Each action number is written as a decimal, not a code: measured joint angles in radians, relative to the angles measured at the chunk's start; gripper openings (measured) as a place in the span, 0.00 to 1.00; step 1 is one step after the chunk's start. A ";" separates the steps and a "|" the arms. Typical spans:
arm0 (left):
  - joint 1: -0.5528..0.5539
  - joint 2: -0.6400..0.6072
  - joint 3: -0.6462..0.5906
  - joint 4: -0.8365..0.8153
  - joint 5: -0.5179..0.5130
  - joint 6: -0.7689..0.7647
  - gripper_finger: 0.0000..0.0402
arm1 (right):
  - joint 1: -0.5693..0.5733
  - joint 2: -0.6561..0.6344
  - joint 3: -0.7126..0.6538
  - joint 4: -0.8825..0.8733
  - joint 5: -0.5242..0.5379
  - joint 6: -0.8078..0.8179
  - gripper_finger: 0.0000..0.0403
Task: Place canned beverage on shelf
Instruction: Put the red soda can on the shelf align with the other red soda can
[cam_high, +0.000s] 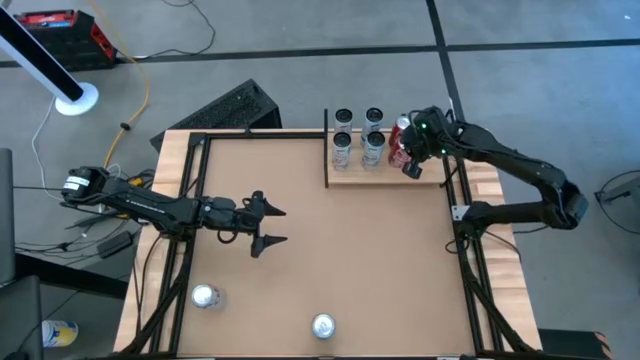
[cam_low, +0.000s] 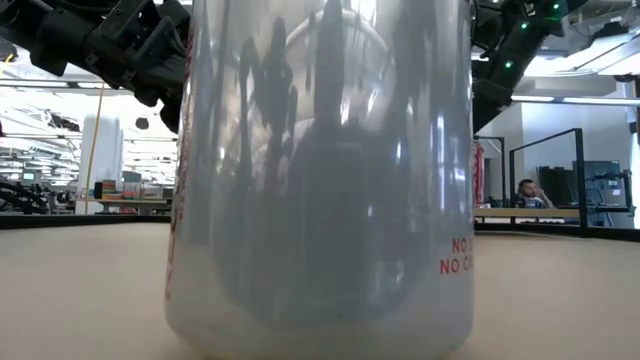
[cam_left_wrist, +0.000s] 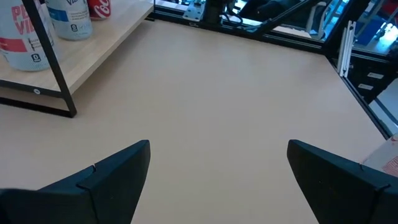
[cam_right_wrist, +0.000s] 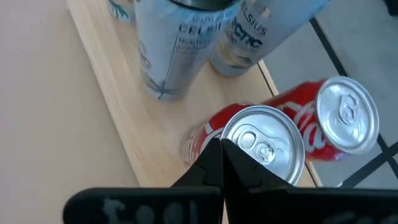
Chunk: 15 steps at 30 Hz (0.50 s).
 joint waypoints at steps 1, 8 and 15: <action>0.000 0.000 0.000 0.000 0.000 0.000 0.91 | 0.000 -0.006 0.000 -0.005 0.000 0.000 0.04; -0.001 0.000 0.000 0.000 0.000 -0.001 0.91 | 0.000 -0.058 -0.003 -0.033 0.005 0.000 0.04; -0.001 0.000 0.000 0.000 0.000 -0.004 0.91 | 0.000 -0.087 -0.003 -0.007 0.005 0.000 0.04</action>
